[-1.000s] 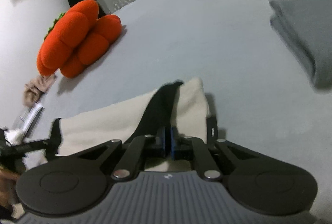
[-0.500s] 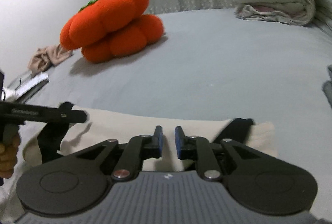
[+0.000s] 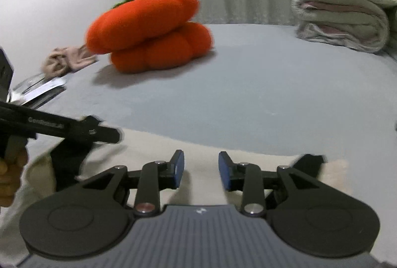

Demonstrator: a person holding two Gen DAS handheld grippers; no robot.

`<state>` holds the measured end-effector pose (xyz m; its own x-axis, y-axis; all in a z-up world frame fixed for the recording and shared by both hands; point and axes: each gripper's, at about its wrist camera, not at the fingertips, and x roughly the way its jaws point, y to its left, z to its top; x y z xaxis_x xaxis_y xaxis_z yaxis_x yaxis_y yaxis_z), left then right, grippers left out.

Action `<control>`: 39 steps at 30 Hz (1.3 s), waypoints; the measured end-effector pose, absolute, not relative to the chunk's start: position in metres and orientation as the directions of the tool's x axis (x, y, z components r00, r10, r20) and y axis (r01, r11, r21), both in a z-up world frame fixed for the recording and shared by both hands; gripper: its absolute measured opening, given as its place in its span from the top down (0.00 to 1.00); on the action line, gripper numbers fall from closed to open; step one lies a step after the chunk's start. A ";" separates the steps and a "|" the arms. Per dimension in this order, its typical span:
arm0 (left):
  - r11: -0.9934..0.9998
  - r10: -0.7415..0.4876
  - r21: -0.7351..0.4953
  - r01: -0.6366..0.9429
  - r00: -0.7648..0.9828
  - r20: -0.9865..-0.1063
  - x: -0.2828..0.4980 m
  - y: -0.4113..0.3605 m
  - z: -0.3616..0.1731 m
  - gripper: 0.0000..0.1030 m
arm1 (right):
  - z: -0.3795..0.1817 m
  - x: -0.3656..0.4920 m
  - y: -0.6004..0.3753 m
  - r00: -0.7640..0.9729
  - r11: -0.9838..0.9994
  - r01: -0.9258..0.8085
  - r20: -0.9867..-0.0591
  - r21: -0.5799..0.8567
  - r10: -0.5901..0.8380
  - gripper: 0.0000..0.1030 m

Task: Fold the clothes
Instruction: 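Open both grippers and press the folded cream shirt flat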

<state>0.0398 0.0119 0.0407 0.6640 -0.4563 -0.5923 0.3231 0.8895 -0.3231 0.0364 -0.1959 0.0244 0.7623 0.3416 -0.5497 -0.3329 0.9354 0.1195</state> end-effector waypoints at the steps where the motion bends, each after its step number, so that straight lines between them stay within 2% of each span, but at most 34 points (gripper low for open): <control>1: 0.892 -0.452 -0.320 0.319 0.654 -0.607 0.038 0.009 0.035 0.73 | 0.017 0.037 -0.189 0.742 0.933 -0.342 -0.578 0.109 0.340 0.66; 5: 0.906 -0.422 -0.274 0.323 0.650 -0.631 0.039 0.003 0.018 0.72 | 0.006 0.037 -0.184 0.750 0.939 -0.332 -0.579 0.091 0.321 0.66; 13: 0.899 -0.437 -0.295 0.322 0.648 -0.624 0.039 0.012 0.015 0.77 | 0.028 0.016 -0.179 0.770 0.936 -0.341 -0.546 0.087 0.331 0.65; 18: 0.903 -0.430 -0.292 0.316 0.652 -0.625 0.040 0.008 0.016 0.77 | 0.015 0.002 -0.164 0.740 0.929 -0.368 -0.592 0.044 0.321 0.65; 20: 0.910 -0.415 -0.292 0.295 0.660 -0.627 0.034 0.008 0.021 0.77 | 0.007 0.003 -0.161 0.752 0.932 -0.361 -0.583 0.024 0.306 0.65; 22: 0.912 -0.409 -0.305 0.275 0.674 -0.615 0.023 0.009 0.031 0.74 | 0.004 0.003 -0.158 0.762 0.933 -0.360 -0.576 0.002 0.295 0.64; 26: 0.906 -0.422 -0.262 0.332 0.700 -0.576 -0.009 0.005 0.044 0.64 | 0.002 0.001 -0.160 0.770 0.934 -0.357 -0.566 -0.002 0.293 0.64; 29: 0.920 -0.391 -0.236 0.313 0.684 -0.616 -0.014 0.004 0.028 0.64 | 0.002 -0.001 -0.157 0.777 0.937 -0.350 -0.564 -0.018 0.279 0.64; 32: 0.925 -0.374 -0.184 0.334 0.706 -0.601 -0.015 0.003 0.020 0.64 | 0.003 -0.003 -0.157 0.780 0.937 -0.348 -0.562 -0.021 0.277 0.64; 39: 0.920 -0.387 -0.205 0.333 0.705 -0.595 -0.014 0.007 0.020 0.64 | 0.023 -0.018 -0.176 0.775 0.939 -0.342 -0.557 0.027 0.298 0.64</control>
<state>-0.0141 0.0070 0.0205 0.7046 -0.3873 -0.5946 0.3329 0.9204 -0.2051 -0.0185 -0.1761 0.0233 0.7753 0.2980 -0.5569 -0.3415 0.9395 0.0273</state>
